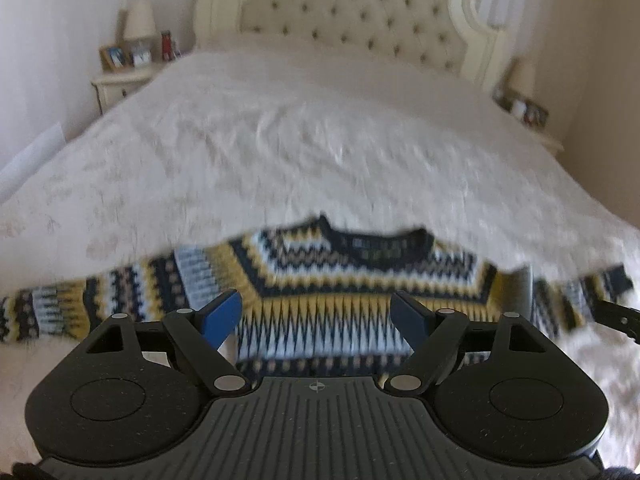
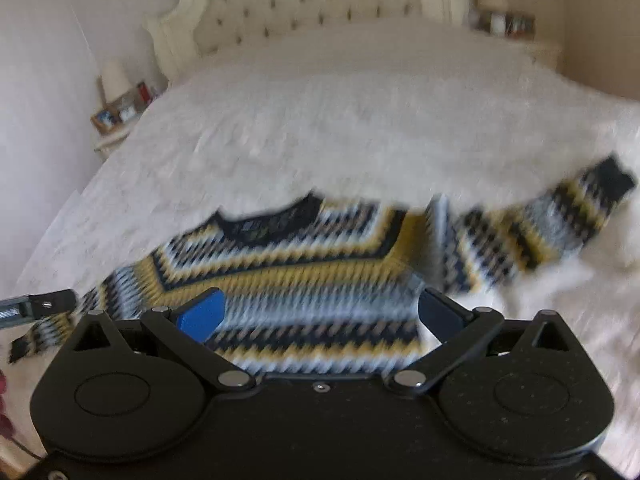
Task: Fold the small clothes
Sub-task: 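Reach the right tool to the navy sleeve cuff and close on it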
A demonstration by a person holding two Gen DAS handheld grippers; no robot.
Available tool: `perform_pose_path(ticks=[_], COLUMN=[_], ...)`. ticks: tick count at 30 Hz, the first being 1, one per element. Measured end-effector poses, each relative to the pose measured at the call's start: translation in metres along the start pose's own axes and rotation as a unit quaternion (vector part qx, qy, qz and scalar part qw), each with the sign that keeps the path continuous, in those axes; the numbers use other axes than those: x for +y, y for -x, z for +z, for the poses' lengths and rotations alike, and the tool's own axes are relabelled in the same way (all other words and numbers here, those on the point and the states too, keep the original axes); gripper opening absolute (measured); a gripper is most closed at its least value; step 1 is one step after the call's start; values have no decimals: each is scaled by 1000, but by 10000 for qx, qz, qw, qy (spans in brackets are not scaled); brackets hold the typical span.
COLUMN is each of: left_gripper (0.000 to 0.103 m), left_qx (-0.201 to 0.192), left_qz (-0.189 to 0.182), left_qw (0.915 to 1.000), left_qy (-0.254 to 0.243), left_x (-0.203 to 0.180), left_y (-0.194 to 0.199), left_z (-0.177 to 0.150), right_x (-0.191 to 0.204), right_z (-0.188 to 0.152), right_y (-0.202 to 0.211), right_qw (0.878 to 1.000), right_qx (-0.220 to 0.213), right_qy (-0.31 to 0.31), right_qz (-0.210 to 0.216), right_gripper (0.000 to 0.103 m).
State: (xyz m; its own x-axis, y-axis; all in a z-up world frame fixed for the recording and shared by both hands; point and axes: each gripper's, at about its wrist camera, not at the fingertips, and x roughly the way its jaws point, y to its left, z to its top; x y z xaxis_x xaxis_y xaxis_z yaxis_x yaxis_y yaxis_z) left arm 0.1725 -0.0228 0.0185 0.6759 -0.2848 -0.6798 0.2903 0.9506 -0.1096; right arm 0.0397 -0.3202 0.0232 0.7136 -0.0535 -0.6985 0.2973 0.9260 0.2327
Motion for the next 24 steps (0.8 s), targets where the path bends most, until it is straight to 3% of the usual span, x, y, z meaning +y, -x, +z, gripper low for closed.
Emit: perform_pose_path(ticks=[5,9,14,15,19,24], left_gripper=[81,81,81,81,81,81], left_qx=[-385,-704,-778,-803,-879,-351], left_qz=[175,357,843,1011,1650,1838], left_qw=[9985,9954,9926,9911,9824,9817], left_qy=[352,540,404,333,8,356], left_x=[-23,-46,-78,-85,-111,-113], left_y=[5,12,12,12,12,6], left_z=[17,20,20,19,15,11], right_x=[-40,-76,-117,-126,-182,-241], right_z=[21,35,43,47,65,81], right_y=[-2,-12,-33,-41,-70,-103], right_qw=[9970,9925,9744,9730,9846,9826], right_qx=[-608,-850,-1148,-1036,-493,-97], right_qy=[379,596,847,912,545,387], right_qz=[-290,-642,-1738,-1848,-1588,-1813], right_gripper=[102,102,102,102,102,101])
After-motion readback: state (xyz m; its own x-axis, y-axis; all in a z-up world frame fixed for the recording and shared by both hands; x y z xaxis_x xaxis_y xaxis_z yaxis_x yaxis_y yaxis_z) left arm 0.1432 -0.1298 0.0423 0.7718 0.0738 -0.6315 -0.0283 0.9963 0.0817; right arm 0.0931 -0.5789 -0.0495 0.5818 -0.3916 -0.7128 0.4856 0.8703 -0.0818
